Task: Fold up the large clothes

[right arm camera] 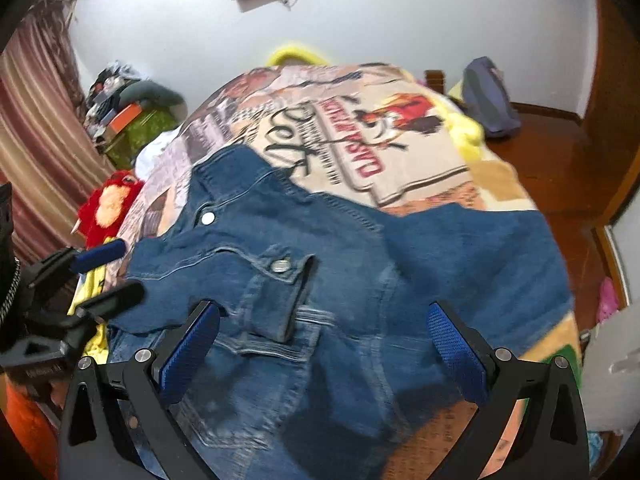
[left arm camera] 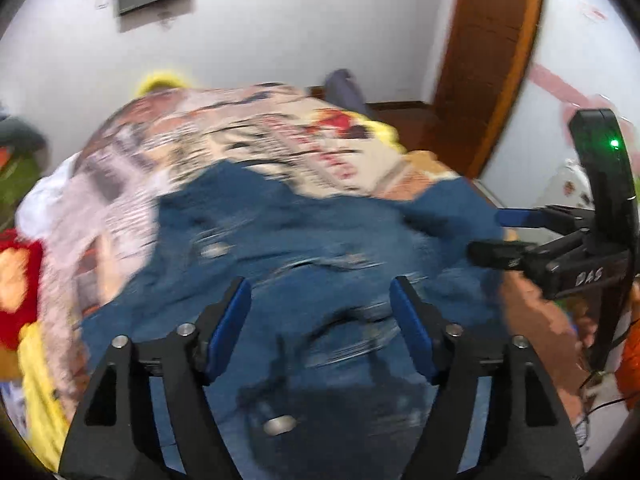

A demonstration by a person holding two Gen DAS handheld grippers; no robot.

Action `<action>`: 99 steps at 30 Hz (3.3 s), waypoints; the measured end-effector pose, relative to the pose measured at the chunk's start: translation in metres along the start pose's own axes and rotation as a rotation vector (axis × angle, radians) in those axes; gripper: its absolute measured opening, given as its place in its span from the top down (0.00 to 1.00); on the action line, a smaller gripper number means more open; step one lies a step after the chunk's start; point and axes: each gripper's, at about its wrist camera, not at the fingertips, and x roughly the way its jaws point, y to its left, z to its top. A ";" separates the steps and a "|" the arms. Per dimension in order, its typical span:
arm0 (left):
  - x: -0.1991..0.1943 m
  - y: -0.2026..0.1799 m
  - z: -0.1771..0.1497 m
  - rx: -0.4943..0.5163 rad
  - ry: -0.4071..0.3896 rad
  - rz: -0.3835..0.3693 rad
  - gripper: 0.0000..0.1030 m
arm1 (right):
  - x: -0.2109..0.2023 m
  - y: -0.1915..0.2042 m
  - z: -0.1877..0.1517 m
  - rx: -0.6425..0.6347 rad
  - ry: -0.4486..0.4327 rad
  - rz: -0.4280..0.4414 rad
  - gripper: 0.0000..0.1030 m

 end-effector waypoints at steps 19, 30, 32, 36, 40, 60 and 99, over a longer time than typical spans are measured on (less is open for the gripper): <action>-0.004 0.220 -0.166 -0.512 0.203 0.349 0.15 | 0.156 0.044 0.012 0.080 0.291 0.061 0.22; 0.002 0.215 -0.155 -0.518 0.187 0.328 0.15 | 0.112 0.072 0.029 -0.049 0.160 0.082 0.70; 0.003 0.210 -0.146 -0.496 0.178 0.320 0.15 | 0.095 0.084 0.033 -0.113 0.114 0.067 0.70; 0.010 0.197 -0.131 -0.452 0.169 0.292 0.15 | 0.068 0.090 0.034 -0.194 0.051 0.031 0.70; 0.025 0.183 -0.125 -0.424 0.184 0.245 0.15 | 0.066 0.080 0.029 -0.224 0.052 -0.028 0.70; 0.066 0.166 -0.141 -0.373 0.253 0.196 0.10 | 0.109 0.025 -0.002 -0.127 0.200 -0.143 0.26; 0.135 -0.010 -0.005 -0.052 0.216 -0.016 0.10 | 0.027 -0.265 -0.050 0.637 0.079 -0.099 0.25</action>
